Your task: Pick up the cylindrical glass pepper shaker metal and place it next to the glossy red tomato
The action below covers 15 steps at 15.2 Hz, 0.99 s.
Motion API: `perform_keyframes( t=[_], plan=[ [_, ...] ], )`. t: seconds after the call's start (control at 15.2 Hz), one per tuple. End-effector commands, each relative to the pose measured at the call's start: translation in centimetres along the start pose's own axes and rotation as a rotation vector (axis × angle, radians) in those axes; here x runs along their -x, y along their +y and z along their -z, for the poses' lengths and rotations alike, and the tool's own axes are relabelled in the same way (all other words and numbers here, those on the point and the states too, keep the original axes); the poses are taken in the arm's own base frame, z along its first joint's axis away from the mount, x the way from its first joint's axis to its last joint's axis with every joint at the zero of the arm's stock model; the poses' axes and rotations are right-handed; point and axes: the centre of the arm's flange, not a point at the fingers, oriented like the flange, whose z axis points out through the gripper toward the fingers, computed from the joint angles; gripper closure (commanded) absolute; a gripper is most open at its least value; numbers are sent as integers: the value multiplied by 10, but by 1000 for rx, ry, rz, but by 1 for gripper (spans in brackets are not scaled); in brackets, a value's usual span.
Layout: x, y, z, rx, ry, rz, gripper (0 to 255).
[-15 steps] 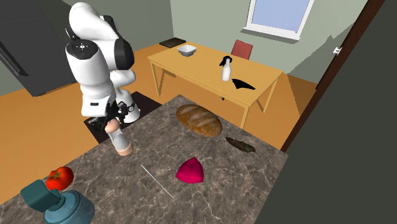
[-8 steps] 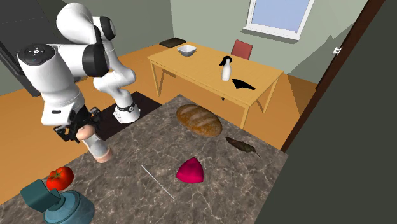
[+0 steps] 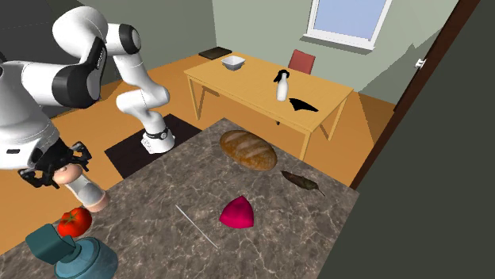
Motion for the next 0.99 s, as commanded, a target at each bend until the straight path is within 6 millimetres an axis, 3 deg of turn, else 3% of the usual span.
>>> perform_keyframes(
  t=[0.0, 0.92],
  plan=[
    [15, 23, -3, 0, 0, 1, 255],
    [112, 178, -24, 0, 0, 1, 255]
  ],
)
